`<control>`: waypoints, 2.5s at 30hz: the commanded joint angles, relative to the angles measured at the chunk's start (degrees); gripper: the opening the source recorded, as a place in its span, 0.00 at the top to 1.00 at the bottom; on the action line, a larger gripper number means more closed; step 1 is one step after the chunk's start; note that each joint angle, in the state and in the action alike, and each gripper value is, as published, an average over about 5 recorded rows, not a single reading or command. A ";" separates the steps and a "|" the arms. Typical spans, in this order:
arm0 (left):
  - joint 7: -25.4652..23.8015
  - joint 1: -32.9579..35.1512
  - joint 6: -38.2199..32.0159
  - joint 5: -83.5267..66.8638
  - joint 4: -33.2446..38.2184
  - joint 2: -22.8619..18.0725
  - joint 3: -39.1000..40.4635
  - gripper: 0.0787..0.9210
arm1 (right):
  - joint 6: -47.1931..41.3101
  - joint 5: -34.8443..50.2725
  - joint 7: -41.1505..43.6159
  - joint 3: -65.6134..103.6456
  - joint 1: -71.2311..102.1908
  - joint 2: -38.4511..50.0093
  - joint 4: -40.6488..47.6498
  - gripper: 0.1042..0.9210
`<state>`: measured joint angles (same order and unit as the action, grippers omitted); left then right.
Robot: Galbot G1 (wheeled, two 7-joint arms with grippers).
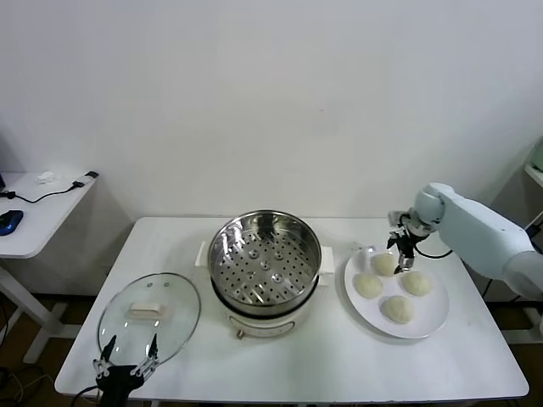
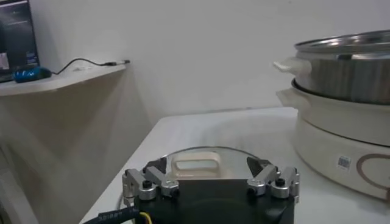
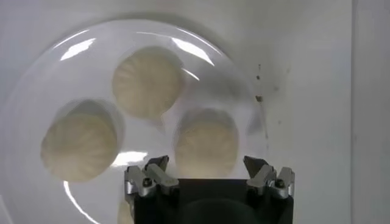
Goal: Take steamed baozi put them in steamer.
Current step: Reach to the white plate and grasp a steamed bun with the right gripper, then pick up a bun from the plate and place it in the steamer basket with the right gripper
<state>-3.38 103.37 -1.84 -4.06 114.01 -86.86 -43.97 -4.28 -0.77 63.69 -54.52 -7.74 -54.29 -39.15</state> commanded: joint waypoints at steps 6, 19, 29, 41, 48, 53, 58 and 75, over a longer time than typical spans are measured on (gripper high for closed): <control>-0.01 0.09 -0.25 0.43 -0.13 -0.29 0.32 0.12 | -0.85 -2.44 -1.26 3.03 2.20 -3.42 5.44 0.12; -0.03 0.26 -0.42 0.43 0.20 -0.14 0.22 0.12 | -2.75 1.24 -0.24 -1.40 -2.20 1.10 -5.68 0.36; -0.10 0.54 -0.62 0.46 0.99 0.56 0.42 0.12 | 4.27 13.93 4.34 -20.45 -35.25 1.85 -24.46 0.36; 0.26 2.22 -1.82 0.71 1.80 1.02 -0.02 0.12 | 19.48 15.30 -2.15 -23.02 -43.79 -13.81 -47.99 0.35; 1.15 3.08 -2.35 0.68 2.72 1.08 -0.52 0.12 | 34.95 -1.01 -4.60 -24.21 -35.47 -18.35 -39.86 0.35; 1.20 3.28 -2.43 0.72 3.21 0.90 -0.44 0.12 | 38.71 -11.22 -6.76 -23.22 -28.74 -18.96 -31.40 0.35; 1.20 3.28 -2.42 1.00 3.17 0.80 -0.14 0.12 | 39.90 -15.04 -8.58 -21.04 -23.69 -20.09 -24.90 0.35; 1.88 2.94 -2.92 1.29 2.06 0.88 0.11 0.12 | 39.96 -16.83 -11.67 -18.24 -17.82 -22.93 -16.83 0.34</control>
<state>-1.71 106.32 -4.66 -2.78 116.22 -85.98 -43.91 33.81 -14.55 53.96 -74.15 -28.51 -75.40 -61.04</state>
